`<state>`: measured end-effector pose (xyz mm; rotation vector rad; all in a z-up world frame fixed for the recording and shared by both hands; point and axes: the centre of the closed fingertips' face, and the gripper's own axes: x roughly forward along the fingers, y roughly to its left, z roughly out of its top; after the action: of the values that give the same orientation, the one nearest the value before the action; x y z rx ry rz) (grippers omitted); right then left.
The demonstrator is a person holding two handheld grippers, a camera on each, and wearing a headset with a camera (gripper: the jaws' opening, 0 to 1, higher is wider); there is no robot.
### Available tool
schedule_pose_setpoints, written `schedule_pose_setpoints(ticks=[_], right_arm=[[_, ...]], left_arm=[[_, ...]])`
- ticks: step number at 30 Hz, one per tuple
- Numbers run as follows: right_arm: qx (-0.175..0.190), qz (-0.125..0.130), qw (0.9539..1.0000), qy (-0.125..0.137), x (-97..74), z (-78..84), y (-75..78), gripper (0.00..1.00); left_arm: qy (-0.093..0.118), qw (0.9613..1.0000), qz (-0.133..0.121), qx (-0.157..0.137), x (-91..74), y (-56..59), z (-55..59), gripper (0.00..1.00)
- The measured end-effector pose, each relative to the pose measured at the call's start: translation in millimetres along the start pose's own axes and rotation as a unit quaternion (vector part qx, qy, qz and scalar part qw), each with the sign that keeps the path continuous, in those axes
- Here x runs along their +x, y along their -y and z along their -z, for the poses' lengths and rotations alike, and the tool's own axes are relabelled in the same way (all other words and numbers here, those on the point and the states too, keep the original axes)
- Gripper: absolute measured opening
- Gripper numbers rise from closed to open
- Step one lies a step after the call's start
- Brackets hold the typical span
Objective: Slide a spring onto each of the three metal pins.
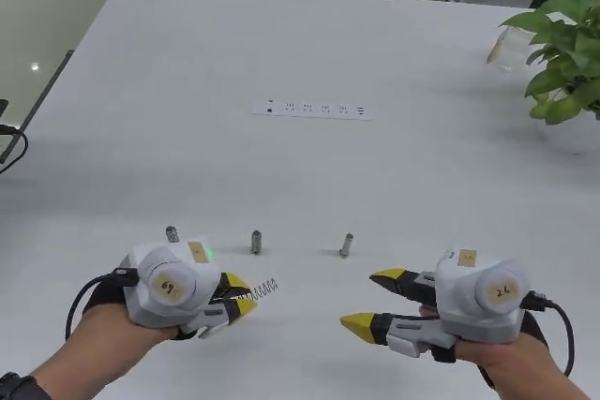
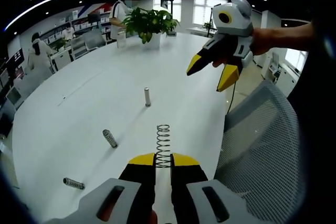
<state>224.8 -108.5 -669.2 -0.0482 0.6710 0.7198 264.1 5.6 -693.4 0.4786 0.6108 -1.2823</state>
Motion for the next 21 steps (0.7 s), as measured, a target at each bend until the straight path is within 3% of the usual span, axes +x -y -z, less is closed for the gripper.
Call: schedule_pose_setpoints(ticks=[8, 21], right_arm=[[-0.008, -0.016, 0.9998, 0.001, 6.1, -4.9, -7.6, 0.44], [-0.027, -0.035, 0.9990, 0.003, 11.8, -19.3, -16.7, 0.43]], left_arm=[[0.022, 0.9997, -0.005, -0.006, -7.4, 1.4, -14.4, 0.02], [0.034, 0.9991, -0.001, 0.023, -10.1, 5.2, -32.9, 0.02]])
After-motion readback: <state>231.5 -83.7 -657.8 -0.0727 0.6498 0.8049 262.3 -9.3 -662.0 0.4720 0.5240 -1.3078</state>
